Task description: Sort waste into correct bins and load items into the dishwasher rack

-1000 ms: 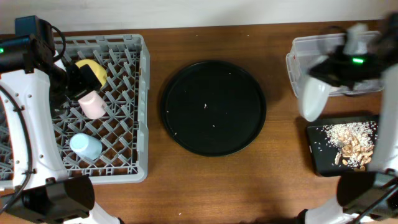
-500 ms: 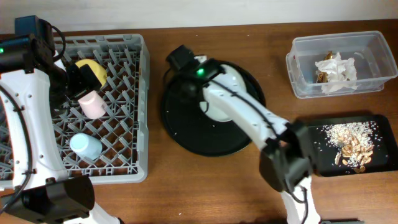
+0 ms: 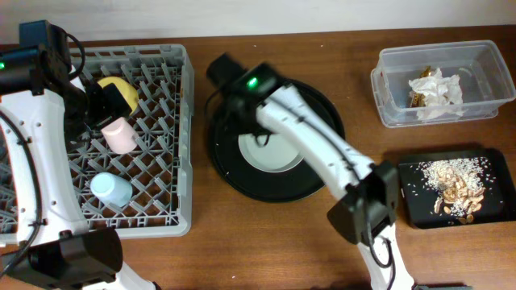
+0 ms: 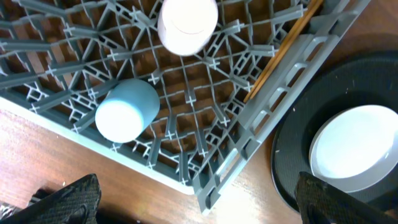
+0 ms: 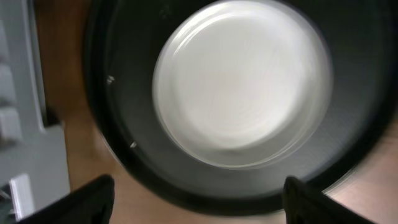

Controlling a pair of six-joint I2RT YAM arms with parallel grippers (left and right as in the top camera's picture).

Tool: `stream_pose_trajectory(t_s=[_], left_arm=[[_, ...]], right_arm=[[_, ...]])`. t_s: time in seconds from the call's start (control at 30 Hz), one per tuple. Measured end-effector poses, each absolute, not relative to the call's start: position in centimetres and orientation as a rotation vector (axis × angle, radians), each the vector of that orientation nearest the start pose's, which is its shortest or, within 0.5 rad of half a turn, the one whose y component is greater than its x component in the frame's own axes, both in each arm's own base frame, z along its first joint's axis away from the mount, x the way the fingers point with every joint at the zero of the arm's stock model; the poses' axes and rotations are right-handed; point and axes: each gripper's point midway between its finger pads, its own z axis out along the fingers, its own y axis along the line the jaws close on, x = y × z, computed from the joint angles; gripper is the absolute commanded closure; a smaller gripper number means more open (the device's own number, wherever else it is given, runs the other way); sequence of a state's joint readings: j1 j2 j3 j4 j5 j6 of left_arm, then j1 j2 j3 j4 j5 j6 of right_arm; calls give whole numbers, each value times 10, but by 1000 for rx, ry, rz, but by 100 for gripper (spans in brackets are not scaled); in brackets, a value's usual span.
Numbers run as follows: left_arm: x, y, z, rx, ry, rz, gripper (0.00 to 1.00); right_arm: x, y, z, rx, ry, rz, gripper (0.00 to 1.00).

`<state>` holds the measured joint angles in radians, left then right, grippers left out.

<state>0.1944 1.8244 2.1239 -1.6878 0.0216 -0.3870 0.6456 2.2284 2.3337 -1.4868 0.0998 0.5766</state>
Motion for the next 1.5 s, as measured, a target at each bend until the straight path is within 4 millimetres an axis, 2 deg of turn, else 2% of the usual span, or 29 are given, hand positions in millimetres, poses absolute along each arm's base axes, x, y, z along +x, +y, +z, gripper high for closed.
stream_pose_trajectory(t_s=[0.03,0.1,0.13,0.2,0.27,0.33,0.43,0.5,0.6,0.83,0.9,0.97,1.0,1.07,1.1,1.17,1.2,1.23,1.27,1.3,1.33,1.4,1.5], left_arm=[[341,63,257,-846,2838,-57,1],[341,63,257,-845,2836,-58,1],[342,64,257,-845,2836,-58,1],[341,63,257,-845,2836,-58,1],[341,63,257,-845,2836,-58,1],[341,63,257,-845,2836,-58,1],[341,63,257,-845,2836,-57,1],[341,63,257,-846,2836,-58,1],[341,63,257,-845,2836,-57,1],[343,62,258,-842,2831,-73,1],[345,44,259,-818,2847,-225,1],[352,-5,267,-612,2866,-549,1],[354,-42,274,-432,2870,-681,1],[354,-99,279,-160,2862,-769,1],[353,-134,282,5,2842,-792,1],[354,-170,283,185,2795,-755,1],[357,-197,284,309,2737,-687,1],[350,-219,280,409,2723,-620,1],[349,-233,276,464,2706,-553,3],[350,-249,263,526,2697,-452,9],[353,-258,250,558,2702,-376,18],[375,-269,222,556,2693,-251,22],[403,-281,182,493,2709,-201,26]], right_arm=[[390,240,195,-2,2913,51,2],[402,190,235,126,2872,80,2],[415,164,259,171,2804,134,2],[424,114,288,259,2730,175,2],[427,61,309,338,2667,168,2],[427,8,317,392,2632,119,2],[423,-58,317,468,2617,38,2],[418,-90,317,519,2607,1,2],[409,-124,317,595,2591,-33,2],[407,-129,317,605,2589,-40,2],[407,-129,317,604,2589,-40,2],[407,-129,317,604,2589,-40,2],[407,-129,317,604,2589,-40,2],[407,-129,317,605,2589,-39,2],[407,-129,317,604,2589,-39,2],[407,-129,317,605,2589,-39,2],[407,-129,317,605,2589,-39,2],[407,-129,317,605,2589,-39,2],[407,-129,317,604,2589,-39,2],[407,-129,317,605,2589,-39,2],[407,-129,317,604,2589,-39,2],[408,-129,317,604,2588,-39,2],[407,-129,317,605,2589,-38,2]])
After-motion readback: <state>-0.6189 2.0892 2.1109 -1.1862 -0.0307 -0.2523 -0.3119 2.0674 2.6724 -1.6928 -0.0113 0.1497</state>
